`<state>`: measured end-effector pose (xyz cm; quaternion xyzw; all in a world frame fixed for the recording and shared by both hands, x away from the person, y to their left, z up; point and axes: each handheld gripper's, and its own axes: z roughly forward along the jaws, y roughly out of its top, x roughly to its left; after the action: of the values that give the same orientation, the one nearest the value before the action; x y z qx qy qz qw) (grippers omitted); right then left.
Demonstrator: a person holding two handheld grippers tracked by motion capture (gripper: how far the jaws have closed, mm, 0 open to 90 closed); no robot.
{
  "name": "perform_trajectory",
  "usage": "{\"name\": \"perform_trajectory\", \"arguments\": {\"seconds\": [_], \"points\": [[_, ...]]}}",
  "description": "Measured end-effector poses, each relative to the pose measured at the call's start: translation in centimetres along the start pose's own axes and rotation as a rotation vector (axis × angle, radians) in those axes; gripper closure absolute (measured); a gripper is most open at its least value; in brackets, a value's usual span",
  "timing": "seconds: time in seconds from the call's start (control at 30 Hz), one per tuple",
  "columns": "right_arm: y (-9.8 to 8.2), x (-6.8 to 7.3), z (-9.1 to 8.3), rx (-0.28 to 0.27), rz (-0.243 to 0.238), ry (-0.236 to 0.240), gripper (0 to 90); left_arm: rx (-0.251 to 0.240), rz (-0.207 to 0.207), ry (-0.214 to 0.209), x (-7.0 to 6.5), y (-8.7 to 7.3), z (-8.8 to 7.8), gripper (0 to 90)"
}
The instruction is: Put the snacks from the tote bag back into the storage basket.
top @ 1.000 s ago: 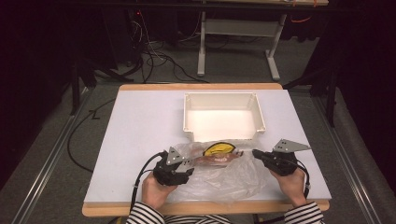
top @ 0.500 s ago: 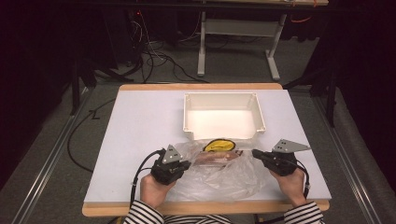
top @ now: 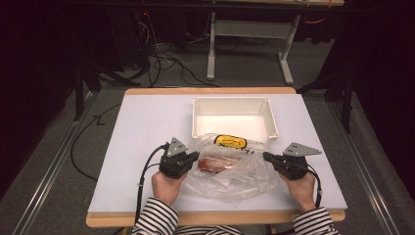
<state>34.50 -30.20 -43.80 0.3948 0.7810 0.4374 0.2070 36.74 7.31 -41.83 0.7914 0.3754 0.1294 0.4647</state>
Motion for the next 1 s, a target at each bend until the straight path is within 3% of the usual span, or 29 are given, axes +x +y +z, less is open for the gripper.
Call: {"name": "perform_trajectory", "arguments": {"seconds": [0.2,0.5,0.67,0.77,1.0], "points": [[-0.4,-0.4,0.9,0.017,0.024,-0.016,90.0,0.005,-0.050,0.005,1.0,-0.3,1.6,89.4],[-1.4,-1.0,2.1,0.056,0.063,-0.023,90.0,0.040,-0.077,0.038,2.6,-0.9,3.8,89.4],[-1.4,-0.9,2.8,0.078,0.067,-0.026,90.0,0.062,-0.114,0.039,3.5,-1.7,4.9,89.5],[-1.6,-1.1,2.9,0.077,0.071,-0.025,90.0,0.070,-0.135,0.025,3.7,-2.4,5.1,89.5],[-2.4,-1.1,3.0,0.094,0.084,-0.015,90.0,0.073,-0.130,0.015,3.0,-3.8,4.2,89.5]]}}
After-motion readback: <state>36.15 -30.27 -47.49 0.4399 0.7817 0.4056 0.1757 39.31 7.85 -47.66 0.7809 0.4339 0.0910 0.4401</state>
